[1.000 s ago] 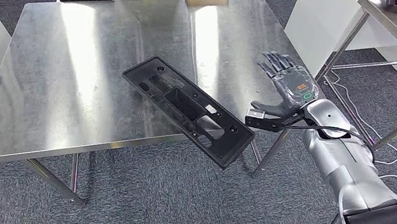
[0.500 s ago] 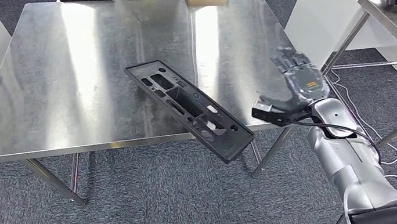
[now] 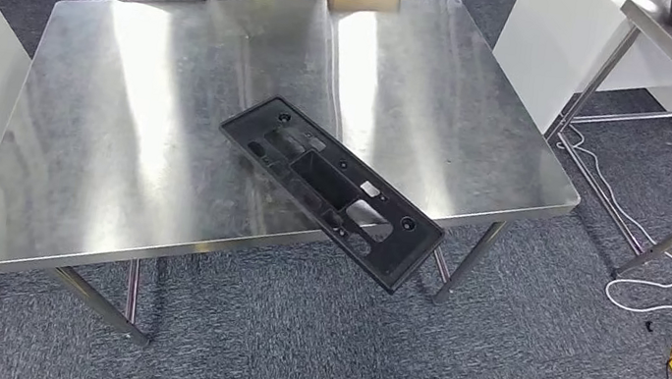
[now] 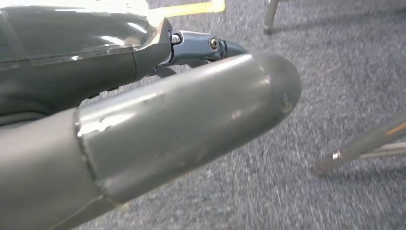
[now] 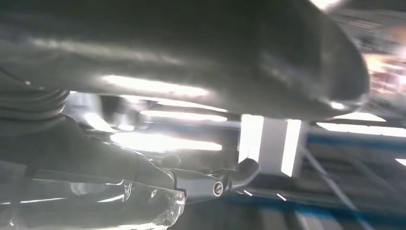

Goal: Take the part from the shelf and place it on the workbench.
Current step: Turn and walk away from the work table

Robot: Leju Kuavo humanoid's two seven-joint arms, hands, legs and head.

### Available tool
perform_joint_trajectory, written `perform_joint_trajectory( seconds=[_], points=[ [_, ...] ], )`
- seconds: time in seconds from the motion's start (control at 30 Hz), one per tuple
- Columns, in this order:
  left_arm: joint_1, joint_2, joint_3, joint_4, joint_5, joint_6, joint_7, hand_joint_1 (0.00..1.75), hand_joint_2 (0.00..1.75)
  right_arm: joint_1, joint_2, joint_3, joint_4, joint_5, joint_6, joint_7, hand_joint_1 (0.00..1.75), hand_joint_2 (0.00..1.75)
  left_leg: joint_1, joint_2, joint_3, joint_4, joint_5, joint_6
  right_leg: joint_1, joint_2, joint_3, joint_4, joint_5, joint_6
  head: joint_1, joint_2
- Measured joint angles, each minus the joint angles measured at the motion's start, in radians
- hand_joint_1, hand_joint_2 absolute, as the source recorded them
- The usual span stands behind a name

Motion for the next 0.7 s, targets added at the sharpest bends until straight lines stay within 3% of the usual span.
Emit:
perform_joint_trajectory(
  seconds=[0.1, 0.2, 0.33, 0.47, 0.57, 0.6, 0.7],
  points=[
    [0.0, -0.012, 0.002, 0.001, 0.002, -0.003, 0.0, 0.0, 0.0, 0.282, -0.068, -0.316, -0.099, 0.072, -0.001, -0.042, 0.0, 0.0, -0.002, -0.006, 0.002, 0.0, -0.006, 0.004, 0.004, -0.004, 0.007, -0.001, -0.004, 0.004, 0.0, 0.0],
    [-0.002, -0.021, 0.006, 0.003, 0.005, -0.004, 0.0, 0.0, 0.0, 0.506, -0.042, -0.68, -0.196, 0.149, -0.001, -0.133, 0.0, 0.0, -0.004, -0.005, 0.004, -0.001, -0.009, 0.006, 0.003, -0.002, 0.009, -0.002, -0.007, 0.004, 0.0, 0.0],
    [-0.004, -0.035, 0.014, 0.004, 0.005, -0.003, 0.001, 0.0, 0.0, 0.652, 0.098, -1.098, -0.306, 0.309, -0.001, -0.295, 0.0, 0.0, -0.002, 0.0, 0.011, -0.001, -0.012, 0.004, 0.004, 0.003, 0.011, -0.002, -0.009, 0.004, 0.002, 0.0],
    [-0.005, -0.047, 0.018, 0.005, 0.005, -0.003, 0.005, 0.0, 0.0, 0.71, 0.288, -1.408, -0.378, 0.433, -0.001, -0.41, 0.0, 0.0, -0.002, 0.004, 0.014, -0.001, -0.013, 0.003, 0.003, 0.004, 0.013, -0.002, -0.011, 0.003, 0.002, 0.0],
    [-0.006, -0.051, 0.018, 0.006, 0.001, -0.004, 0.031, 0.0, 0.0, 0.743, 0.416, -1.557, -0.395, 0.466, -0.001, -0.39, 0.0, 1.31, -0.001, 0.006, 0.015, -0.001, -0.013, 0.002, 0.004, 0.004, 0.013, -0.002, -0.011, 0.002, 0.002, 0.0],
    [-0.006, -0.052, 0.018, 0.006, -0.004, -0.008, 0.051, 0.0, 0.0, 0.759, 0.455, -1.58, -0.393, 0.456, -0.001, -0.355, 0.0, 1.31, -0.001, 0.006, 0.015, -0.001, -0.013, 0.002, 0.004, 0.005, 0.013, -0.002, -0.012, 0.002, 0.002, 0.0],
    [-0.004, -0.053, 0.014, 0.007, -0.035, -0.031, 0.108, 0.0, 0.0, 0.799, 0.564, -1.601, -0.356, 0.405, -0.001, -0.285, 0.0, 0.0, 0.0, 0.01, 0.017, -0.001, -0.015, -0.001, 0.005, 0.009, 0.013, -0.002, -0.012, 0.0, 0.003, 0.0]
  ],
)
